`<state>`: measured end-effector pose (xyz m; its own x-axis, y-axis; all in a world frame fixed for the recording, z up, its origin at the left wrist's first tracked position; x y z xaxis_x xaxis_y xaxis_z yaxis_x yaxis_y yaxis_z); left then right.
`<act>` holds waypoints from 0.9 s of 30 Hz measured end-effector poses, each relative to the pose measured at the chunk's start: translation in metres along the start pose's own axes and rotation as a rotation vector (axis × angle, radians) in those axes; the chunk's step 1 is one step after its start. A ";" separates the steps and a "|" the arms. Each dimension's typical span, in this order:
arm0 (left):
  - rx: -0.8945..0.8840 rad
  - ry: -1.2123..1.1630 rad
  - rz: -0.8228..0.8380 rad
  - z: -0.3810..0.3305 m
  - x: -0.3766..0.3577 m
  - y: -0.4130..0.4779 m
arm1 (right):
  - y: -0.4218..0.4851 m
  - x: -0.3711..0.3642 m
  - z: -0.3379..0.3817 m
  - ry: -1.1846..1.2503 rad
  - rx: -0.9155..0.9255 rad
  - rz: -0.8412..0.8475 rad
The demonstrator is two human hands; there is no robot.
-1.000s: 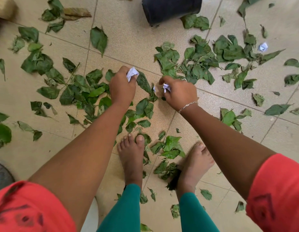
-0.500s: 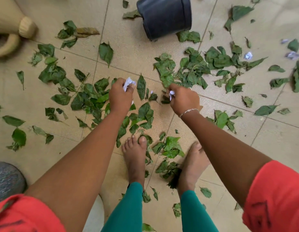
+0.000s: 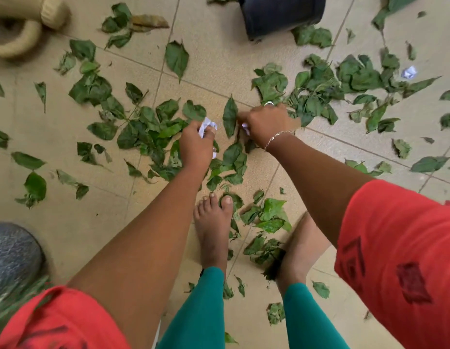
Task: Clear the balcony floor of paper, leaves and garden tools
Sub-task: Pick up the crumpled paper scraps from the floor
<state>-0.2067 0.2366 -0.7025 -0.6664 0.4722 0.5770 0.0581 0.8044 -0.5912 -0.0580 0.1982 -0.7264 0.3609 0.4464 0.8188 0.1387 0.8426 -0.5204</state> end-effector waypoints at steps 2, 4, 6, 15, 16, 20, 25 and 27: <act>0.004 0.016 -0.001 0.002 0.006 -0.001 | -0.003 0.000 -0.002 -0.007 -0.003 0.026; -0.004 0.022 -0.002 0.000 0.012 -0.003 | -0.009 0.006 -0.010 0.061 -0.060 0.014; -0.006 0.040 0.002 -0.005 0.018 -0.007 | -0.019 0.018 -0.020 0.154 -0.156 -0.036; -0.006 0.031 0.048 -0.065 0.049 -0.069 | -0.126 0.083 -0.044 0.768 -0.475 -0.129; -0.013 0.033 0.064 -0.077 0.052 -0.079 | -0.141 0.095 -0.043 0.843 -0.497 -0.149; -0.007 -0.026 0.134 -0.127 0.062 -0.121 | -0.203 0.143 -0.041 1.048 -0.571 -0.272; -0.078 -0.070 0.285 -0.201 0.048 -0.185 | -0.280 0.185 -0.050 1.271 -0.706 -0.460; -0.140 -0.046 0.354 -0.227 0.037 -0.213 | -0.311 0.192 -0.057 1.328 -0.761 -0.528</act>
<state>-0.0748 0.1646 -0.4273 -0.6197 0.7153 0.3229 0.3893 0.6374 -0.6649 0.0205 0.0051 -0.4214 0.5725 -0.7315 0.3704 0.7544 0.2929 -0.5874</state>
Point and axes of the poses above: each hand's wrist, its own y-axis towards the middle knuckle, its own x-axis out of the back of the hand, z = x × y, the point moved 4 cm from there along y, towards the middle knuckle, and after that the axes turned 3 degrees about -x, right-handed, at the moved point
